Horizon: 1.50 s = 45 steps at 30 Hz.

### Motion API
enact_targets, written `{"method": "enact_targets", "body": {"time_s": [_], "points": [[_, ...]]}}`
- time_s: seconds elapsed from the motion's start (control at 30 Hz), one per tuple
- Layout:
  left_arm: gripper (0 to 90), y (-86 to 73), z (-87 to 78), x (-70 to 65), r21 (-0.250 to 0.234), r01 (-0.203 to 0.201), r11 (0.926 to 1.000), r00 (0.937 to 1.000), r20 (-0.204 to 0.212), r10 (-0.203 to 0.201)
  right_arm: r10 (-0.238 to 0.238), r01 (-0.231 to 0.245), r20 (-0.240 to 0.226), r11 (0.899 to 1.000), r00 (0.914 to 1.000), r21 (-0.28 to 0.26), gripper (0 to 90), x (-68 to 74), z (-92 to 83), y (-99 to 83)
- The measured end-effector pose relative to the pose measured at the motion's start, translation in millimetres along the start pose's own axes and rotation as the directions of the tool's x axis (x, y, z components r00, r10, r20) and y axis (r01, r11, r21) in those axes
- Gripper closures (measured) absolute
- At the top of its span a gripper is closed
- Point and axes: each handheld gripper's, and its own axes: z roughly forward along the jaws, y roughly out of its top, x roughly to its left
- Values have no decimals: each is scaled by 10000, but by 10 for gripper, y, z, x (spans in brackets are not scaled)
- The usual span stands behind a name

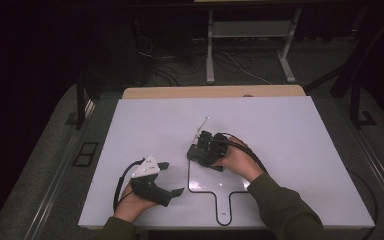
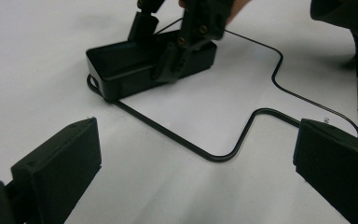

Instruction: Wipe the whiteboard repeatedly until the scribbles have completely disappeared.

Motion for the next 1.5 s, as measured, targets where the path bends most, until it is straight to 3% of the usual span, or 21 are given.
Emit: {"method": "enact_targets", "body": {"time_s": [0.2, 0.5, 0.87, 1.5], "points": [[0, -3, -3, 0, -42, 30, 10000, 10000, 2, -30, 352, -351, 48, 9992, 9994, -189, 387, -128, -2, -55], [0, 1, 2, -5, 1, -5, 10000, 10000, 16, 5, 538, -565, -593, 9974, 9968, -441, 387, -124, -39, -148], [0, -18, 22, 10, 70, -22, 10000, 10000, 92, 21, 544, -604, -647, 9937, 9964, -941, 387, -126, -178, -239], [0, -44, 52, 57, 75, 90, 9999, 9999, 104, -91, 1171, -1266, -771, 9831, 9901, -1322, 388, -296, -342, -315]]}}
